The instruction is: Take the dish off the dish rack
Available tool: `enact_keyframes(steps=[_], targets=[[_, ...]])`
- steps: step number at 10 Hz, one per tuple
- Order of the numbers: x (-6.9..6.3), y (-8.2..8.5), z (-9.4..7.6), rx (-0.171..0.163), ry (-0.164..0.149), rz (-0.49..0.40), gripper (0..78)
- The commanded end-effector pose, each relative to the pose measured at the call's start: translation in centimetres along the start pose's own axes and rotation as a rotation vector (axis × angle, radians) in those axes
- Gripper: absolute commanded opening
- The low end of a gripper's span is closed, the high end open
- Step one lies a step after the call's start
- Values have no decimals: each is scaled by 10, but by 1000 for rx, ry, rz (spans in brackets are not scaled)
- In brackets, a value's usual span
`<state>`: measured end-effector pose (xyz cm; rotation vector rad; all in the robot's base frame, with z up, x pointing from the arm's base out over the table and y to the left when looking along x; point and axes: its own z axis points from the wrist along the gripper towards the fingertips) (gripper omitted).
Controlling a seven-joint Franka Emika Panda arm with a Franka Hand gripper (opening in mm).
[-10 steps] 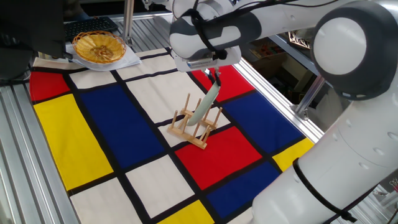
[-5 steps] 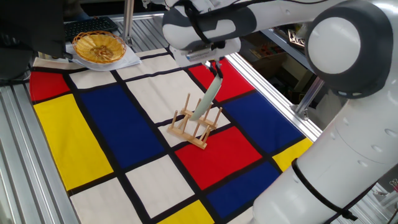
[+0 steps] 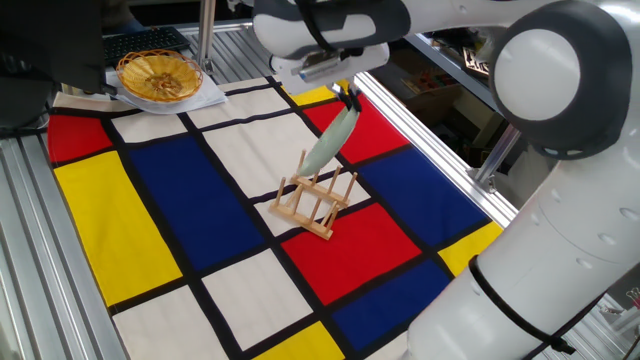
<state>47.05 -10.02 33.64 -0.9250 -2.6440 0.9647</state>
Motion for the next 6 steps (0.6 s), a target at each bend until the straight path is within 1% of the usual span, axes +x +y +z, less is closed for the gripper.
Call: enact_keyframes(steps=[1, 2, 3, 4, 5, 6], targets=[[8, -4, -20, -121, 53, -91, 11], [10, -4, -28, -155, 68, -114, 11], [12, -4, -35, -193, 76, -132, 11], [16, -3, -44, -290, 103, -156, 11], [17, -2, -47, -321, 111, -161, 11], [20, 2, -55, -362, 108, -172, 11]])
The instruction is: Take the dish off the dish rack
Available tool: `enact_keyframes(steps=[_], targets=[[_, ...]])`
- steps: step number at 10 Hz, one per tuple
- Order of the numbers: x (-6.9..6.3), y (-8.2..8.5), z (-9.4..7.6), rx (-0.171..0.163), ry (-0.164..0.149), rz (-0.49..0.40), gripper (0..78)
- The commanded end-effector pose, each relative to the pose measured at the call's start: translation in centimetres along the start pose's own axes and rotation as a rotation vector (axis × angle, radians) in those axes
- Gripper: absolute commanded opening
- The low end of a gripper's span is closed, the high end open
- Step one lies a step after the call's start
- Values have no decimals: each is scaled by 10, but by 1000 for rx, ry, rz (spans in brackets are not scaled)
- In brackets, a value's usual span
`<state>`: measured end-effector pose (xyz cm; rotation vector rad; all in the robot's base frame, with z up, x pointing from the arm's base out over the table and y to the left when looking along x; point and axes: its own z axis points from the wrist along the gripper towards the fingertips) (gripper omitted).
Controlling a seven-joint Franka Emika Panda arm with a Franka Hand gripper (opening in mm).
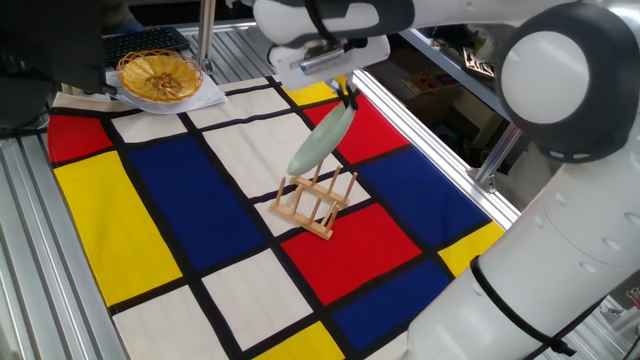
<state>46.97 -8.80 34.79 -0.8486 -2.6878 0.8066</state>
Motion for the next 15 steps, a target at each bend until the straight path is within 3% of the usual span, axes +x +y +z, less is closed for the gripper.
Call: enact_keyframes(steps=[1, 2, 3, 4, 6, 9, 12, 13, 15], targets=[[15, 11, -40, -308, 55, -97, 11], [15, 14, -40, -337, 52, -96, 11], [16, 23, -40, -409, 66, -84, 11], [17, 28, -40, -428, 67, -82, 11], [22, 45, -38, -521, 85, -48, 11], [28, 67, -32, -605, 87, -6, 11], [35, 89, -24, -669, 84, 37, 11], [37, 95, -21, -713, 99, 46, 11], [37, 105, -14, -727, 92, 48, 11]])
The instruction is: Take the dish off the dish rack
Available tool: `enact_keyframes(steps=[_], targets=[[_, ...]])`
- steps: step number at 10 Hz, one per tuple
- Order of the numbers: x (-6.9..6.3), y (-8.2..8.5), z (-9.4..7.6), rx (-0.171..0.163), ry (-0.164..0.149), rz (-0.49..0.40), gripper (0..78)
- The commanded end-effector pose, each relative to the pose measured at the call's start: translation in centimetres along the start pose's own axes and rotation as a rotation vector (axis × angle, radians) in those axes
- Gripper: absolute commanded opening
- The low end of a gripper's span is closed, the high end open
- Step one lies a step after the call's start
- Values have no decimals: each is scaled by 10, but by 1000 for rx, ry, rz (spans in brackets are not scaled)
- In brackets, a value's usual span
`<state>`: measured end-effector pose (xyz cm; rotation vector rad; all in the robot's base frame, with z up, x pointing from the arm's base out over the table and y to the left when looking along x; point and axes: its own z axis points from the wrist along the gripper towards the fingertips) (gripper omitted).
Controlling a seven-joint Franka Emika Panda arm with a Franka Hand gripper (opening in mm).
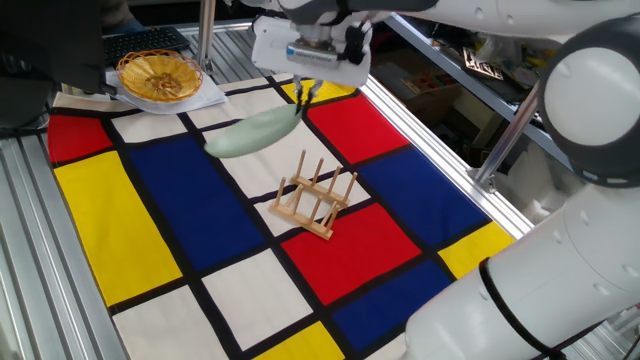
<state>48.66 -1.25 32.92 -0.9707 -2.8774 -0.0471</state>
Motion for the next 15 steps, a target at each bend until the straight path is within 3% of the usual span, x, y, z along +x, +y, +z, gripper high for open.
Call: enact_keyframes(steps=[1, 5, 8, 10, 12, 15], targets=[[5, 25, 33, -144, -11, 34, 11], [1, 29, 60, -171, -43, 33, 11], [6, 34, 83, -225, -81, 47, 11], [10, 33, 84, -240, -75, 52, 11], [19, 29, 88, -254, -94, 87, 11], [21, 28, 89, -255, -101, 89, 11]])
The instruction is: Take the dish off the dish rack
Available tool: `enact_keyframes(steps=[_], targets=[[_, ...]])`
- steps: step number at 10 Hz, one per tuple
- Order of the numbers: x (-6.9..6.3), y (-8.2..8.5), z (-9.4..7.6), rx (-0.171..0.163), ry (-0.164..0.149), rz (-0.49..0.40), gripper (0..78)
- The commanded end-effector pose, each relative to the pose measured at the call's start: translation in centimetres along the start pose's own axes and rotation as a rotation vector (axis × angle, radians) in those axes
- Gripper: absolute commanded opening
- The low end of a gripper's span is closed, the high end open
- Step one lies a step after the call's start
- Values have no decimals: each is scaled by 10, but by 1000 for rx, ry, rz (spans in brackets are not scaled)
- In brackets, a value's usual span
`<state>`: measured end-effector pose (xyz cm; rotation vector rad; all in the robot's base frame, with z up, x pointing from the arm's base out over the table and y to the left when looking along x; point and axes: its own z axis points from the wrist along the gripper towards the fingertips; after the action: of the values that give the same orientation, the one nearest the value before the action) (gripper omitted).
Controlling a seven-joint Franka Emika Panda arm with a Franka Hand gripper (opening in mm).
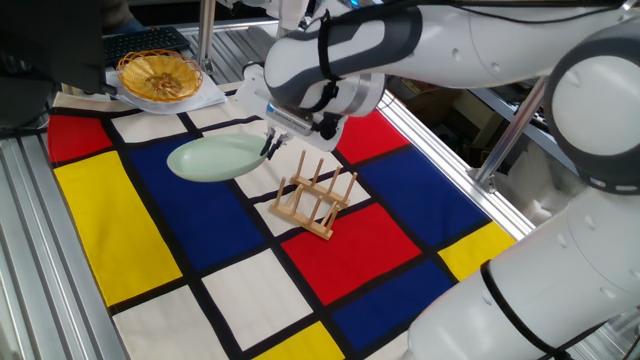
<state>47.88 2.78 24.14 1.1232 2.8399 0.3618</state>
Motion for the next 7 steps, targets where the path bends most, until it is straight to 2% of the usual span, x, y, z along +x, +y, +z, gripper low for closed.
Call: enact_keyframes(steps=[1, 3, 4, 5, 6, 7], targets=[[1, 1, -2, -2, -8, 0, 11], [5, 2, -4, -14, -21, 4, 11], [5, 2, -4, 1, -26, -6, 11], [5, 2, -4, 43, -44, -3, 11], [5, 2, -4, 59, -47, 0, 11], [5, 2, -4, 93, -21, 22, 11]])
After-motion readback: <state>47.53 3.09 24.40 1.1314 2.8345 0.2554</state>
